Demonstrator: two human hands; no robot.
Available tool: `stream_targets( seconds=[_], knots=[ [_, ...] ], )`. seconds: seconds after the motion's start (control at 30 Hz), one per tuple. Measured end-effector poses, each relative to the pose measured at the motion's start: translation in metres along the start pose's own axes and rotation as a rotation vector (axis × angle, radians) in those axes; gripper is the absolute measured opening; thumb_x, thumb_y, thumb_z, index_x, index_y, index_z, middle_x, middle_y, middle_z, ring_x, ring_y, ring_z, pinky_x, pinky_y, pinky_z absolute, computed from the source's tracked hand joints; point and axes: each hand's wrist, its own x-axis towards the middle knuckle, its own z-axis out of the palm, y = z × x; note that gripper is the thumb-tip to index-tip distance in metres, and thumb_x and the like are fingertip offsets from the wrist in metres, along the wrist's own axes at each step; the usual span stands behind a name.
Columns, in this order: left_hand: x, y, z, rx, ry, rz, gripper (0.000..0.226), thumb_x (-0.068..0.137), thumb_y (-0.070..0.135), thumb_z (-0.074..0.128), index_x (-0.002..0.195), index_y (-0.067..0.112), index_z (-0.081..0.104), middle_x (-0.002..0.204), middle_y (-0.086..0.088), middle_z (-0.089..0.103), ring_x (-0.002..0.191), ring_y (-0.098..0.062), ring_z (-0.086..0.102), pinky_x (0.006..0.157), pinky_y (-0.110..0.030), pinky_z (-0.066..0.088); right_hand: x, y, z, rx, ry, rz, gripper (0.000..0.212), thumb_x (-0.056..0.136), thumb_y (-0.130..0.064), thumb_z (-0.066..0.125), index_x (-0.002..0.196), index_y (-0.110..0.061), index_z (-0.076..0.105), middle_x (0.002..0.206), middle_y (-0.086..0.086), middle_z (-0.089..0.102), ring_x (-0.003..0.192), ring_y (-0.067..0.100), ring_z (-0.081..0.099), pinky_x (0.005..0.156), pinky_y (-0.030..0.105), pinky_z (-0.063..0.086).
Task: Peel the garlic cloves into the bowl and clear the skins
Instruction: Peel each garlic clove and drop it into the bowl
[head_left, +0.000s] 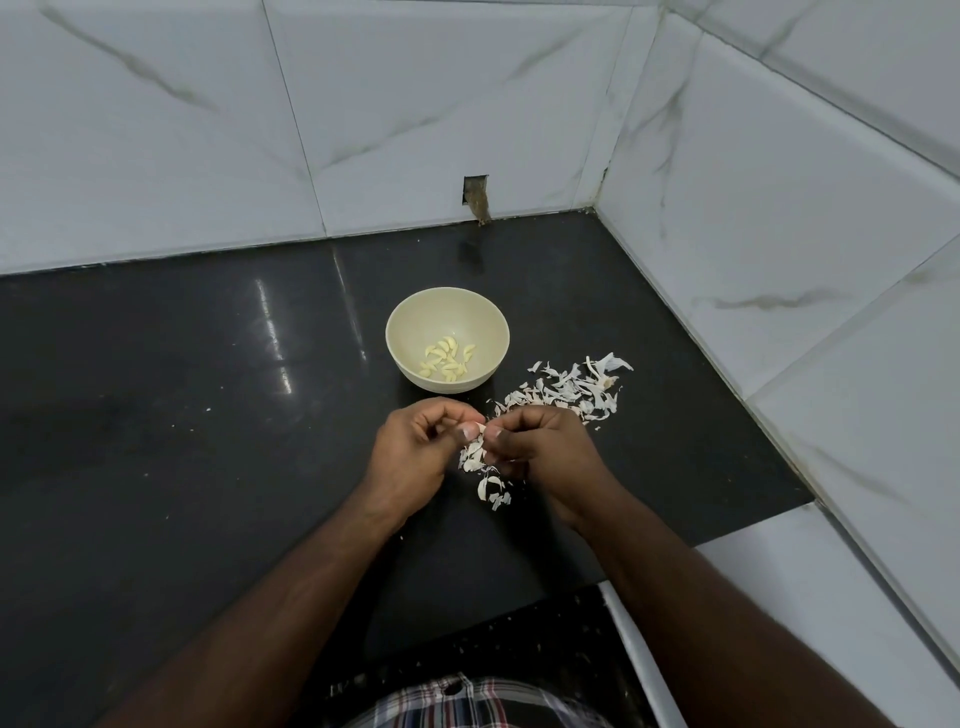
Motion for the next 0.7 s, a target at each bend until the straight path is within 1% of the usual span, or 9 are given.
stream_targets(
  seconds=[0.07,0.13,0.23,0.3,0.37,0.43,0.53,0.6,0.7],
  knots=[
    [0.001,-0.002,0.0,0.062,0.018,-0.022,0.015,0.09,0.008,0.072,0.082,0.021,0.075,0.077,-0.011,0.071,0.068,-0.011,0.062,0.065,-0.024,0.05,0.001,0.001,0.001,-0.097,0.06,-0.064,0.019,0.086,-0.002,0.072,0.069,-0.013,0.073,0.064,0.008,0.067,0.064,0.019,0.06,0.063,0.034,0.047],
    [0.002,-0.003,0.002,0.087,0.037,-0.069,0.012,0.09,0.012,0.072,0.081,0.02,0.075,0.075,-0.014,0.07,0.065,-0.014,0.061,0.064,-0.028,0.051,0.002,0.004,0.001,-0.296,0.137,-0.19,0.02,0.083,-0.008,0.076,0.069,-0.022,0.074,0.064,-0.001,0.069,0.06,0.012,0.061,0.064,0.034,0.051],
    [0.003,-0.001,0.005,-0.006,0.043,-0.134,0.013,0.09,0.011,0.07,0.079,0.016,0.076,0.078,-0.02,0.07,0.066,-0.02,0.061,0.067,-0.036,0.053,0.004,0.008,0.003,-0.525,0.234,-0.363,0.02,0.082,-0.013,0.079,0.072,-0.029,0.073,0.068,-0.015,0.068,0.067,0.002,0.062,0.068,0.027,0.053],
    [0.004,0.001,0.005,-0.052,0.043,-0.165,0.014,0.091,0.01,0.069,0.08,0.015,0.076,0.081,-0.023,0.07,0.067,-0.018,0.06,0.067,-0.033,0.052,0.003,0.01,0.004,-0.621,0.276,-0.479,0.011,0.082,-0.013,0.078,0.078,-0.023,0.076,0.073,-0.014,0.066,0.071,0.003,0.062,0.069,0.025,0.051],
    [0.005,0.002,0.005,-0.078,0.044,-0.185,0.014,0.092,0.012,0.068,0.081,0.014,0.077,0.083,-0.023,0.07,0.067,-0.014,0.061,0.065,-0.028,0.052,0.003,0.011,0.005,-0.67,0.286,-0.537,0.007,0.082,-0.013,0.077,0.083,-0.02,0.077,0.075,-0.012,0.067,0.072,0.005,0.062,0.069,0.026,0.05],
    [0.005,0.0,0.004,-0.076,0.052,-0.178,0.013,0.091,0.012,0.069,0.081,0.014,0.076,0.08,-0.021,0.071,0.067,-0.013,0.062,0.066,-0.031,0.053,0.004,0.011,0.004,-0.589,0.252,-0.457,0.008,0.082,-0.014,0.077,0.081,-0.022,0.078,0.074,-0.009,0.069,0.071,0.007,0.064,0.069,0.029,0.053],
    [0.007,-0.003,-0.002,0.033,0.028,-0.083,0.014,0.09,0.01,0.071,0.081,0.019,0.075,0.079,-0.012,0.072,0.07,-0.013,0.063,0.072,-0.031,0.052,0.006,0.004,0.003,-0.223,0.118,-0.147,0.013,0.083,-0.008,0.073,0.072,-0.015,0.076,0.067,0.006,0.069,0.062,0.02,0.061,0.061,0.037,0.048],
    [0.008,-0.004,-0.004,0.104,-0.004,0.015,0.019,0.089,0.008,0.071,0.081,0.025,0.074,0.079,-0.001,0.071,0.074,-0.01,0.062,0.075,-0.029,0.051,0.004,-0.005,0.003,-0.035,0.039,0.032,0.014,0.085,0.001,0.067,0.074,-0.007,0.072,0.068,0.012,0.066,0.06,0.021,0.059,0.056,0.031,0.044],
    [0.008,-0.006,-0.005,0.155,-0.013,0.093,0.015,0.086,0.019,0.068,0.082,0.032,0.072,0.079,0.012,0.069,0.076,-0.006,0.062,0.076,-0.03,0.051,0.002,-0.011,0.002,0.044,-0.021,0.154,0.011,0.087,0.002,0.063,0.081,-0.004,0.069,0.071,0.01,0.068,0.059,0.017,0.062,0.055,0.025,0.043]
  ],
)
